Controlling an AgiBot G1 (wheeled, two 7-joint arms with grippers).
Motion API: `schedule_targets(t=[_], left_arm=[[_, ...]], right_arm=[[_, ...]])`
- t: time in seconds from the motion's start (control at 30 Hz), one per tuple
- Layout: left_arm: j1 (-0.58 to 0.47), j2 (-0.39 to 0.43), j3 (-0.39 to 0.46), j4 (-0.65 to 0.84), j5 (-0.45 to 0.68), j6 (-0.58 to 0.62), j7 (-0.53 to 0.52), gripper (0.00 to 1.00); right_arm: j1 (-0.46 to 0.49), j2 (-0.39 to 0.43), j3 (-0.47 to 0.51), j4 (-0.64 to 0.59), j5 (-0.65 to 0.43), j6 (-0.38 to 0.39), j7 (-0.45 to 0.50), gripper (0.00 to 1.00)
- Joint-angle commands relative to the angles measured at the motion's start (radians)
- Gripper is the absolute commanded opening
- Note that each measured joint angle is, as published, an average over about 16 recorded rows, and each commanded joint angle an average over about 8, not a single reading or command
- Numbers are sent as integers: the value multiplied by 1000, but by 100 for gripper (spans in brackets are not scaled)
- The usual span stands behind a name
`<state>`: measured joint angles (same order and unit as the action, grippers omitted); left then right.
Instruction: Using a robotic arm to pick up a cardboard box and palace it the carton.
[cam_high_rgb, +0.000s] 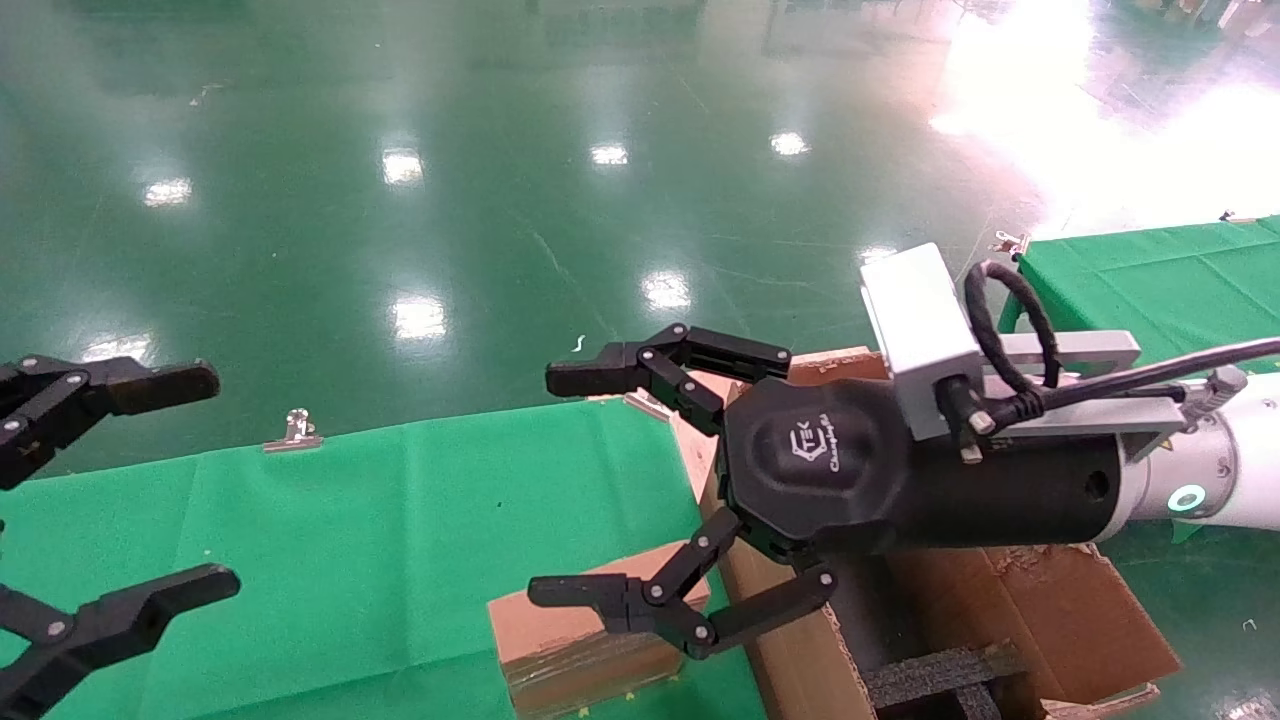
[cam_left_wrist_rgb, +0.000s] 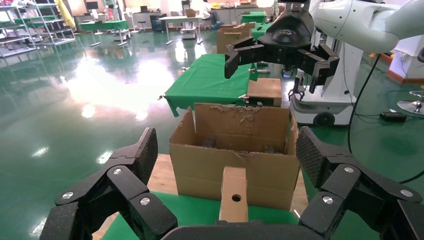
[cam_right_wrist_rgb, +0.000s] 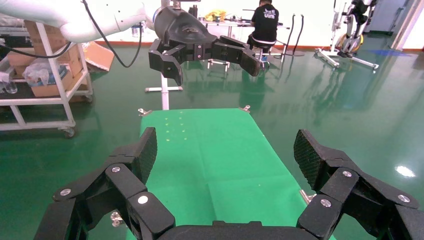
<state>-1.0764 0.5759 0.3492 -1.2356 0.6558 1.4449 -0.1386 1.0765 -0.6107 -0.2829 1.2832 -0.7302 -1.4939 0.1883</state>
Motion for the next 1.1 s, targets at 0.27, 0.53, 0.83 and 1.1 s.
schedule_targets(t=[0.27, 0.53, 0.83, 1.1], left_arm=[[0, 0, 0, 0, 0, 0, 0, 0], [0, 0, 0, 0, 0, 0, 0, 0], [0, 0, 0, 0, 0, 0, 0, 0], [0, 0, 0, 0, 0, 0, 0, 0]], right_arm=[[3, 2, -4, 2, -8, -5, 1, 100], [90, -22, -79, -3, -157, -43, 7, 100], [258, -116, -246, -52, -453, -74, 18, 100], [335, -180, -368, -82, -589, -75, -11, 100]])
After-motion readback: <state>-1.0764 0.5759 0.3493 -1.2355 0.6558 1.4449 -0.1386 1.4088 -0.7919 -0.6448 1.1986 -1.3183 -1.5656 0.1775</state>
